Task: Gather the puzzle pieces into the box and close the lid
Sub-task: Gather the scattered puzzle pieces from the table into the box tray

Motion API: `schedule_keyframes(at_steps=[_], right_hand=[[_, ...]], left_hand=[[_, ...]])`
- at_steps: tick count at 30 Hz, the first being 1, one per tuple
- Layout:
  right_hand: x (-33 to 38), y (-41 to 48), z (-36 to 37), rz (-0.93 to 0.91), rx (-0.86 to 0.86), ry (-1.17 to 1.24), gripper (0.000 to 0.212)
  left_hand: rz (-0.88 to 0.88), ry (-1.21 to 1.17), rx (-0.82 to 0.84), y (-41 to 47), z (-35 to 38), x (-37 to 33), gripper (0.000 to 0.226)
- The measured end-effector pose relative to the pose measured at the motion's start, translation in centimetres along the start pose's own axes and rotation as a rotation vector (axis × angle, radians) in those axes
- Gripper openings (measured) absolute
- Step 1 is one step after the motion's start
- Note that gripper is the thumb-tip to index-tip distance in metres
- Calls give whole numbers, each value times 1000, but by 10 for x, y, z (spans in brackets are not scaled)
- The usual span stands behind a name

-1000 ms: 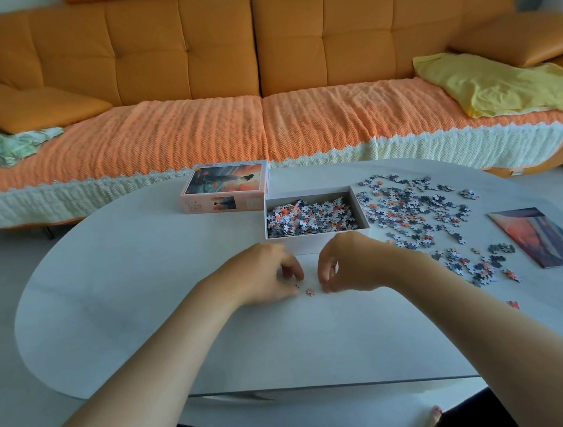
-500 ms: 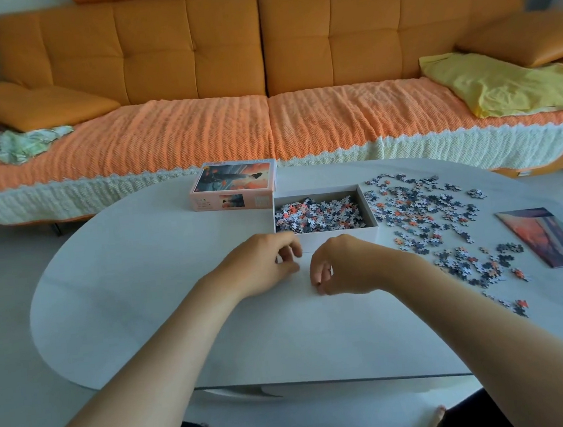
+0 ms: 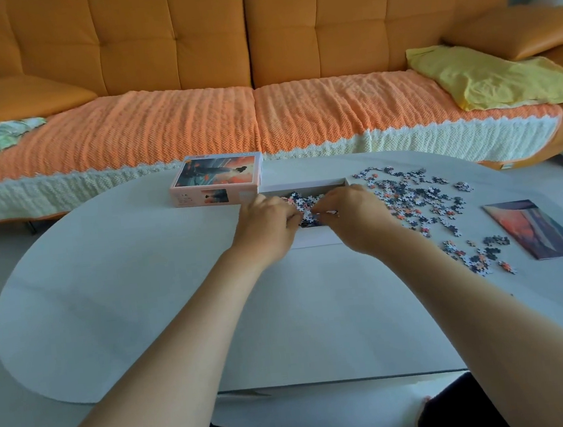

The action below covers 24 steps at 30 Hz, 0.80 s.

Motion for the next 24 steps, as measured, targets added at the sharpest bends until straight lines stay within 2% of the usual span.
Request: schedule_keyframes(at_steps=[2, 6, 9, 13, 16, 20, 24], right_hand=[[-5, 0, -1, -44, -61, 21, 21], [-26, -17, -13, -8, -131, 40, 26], [-50, -47, -21, 54, -95, 10, 27], [-84, -92, -30, 148, -38, -63, 39], [-103, -124, -35, 227, 29, -125, 52], [-133, -151, -28, 422, 147, -213, 73], [-146, -152, -26, 500, 154, -191, 75]], left_hand=[[-5, -23, -11, 3, 1, -4, 24], [63, -86, -44, 4, -3, -29, 29], [136, -138, -21, 0, 1, -54, 30], [263, -207, 24, -10, 12, -100, 31], [312, -235, 181, -20, 28, -140, 42], [297, -109, 365, -24, 60, -177, 67], [237, 8, 551, -23, 85, -187, 92]])
Point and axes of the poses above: each hand's wrist, its own y-axis towards the middle knuckle, its own z-axis out of the palm, x = y × z, the point moved 3 cm from there along y, towards the middle knuckle, and after that the axes turned 3 degrees about -z, right-handed, at the moved point
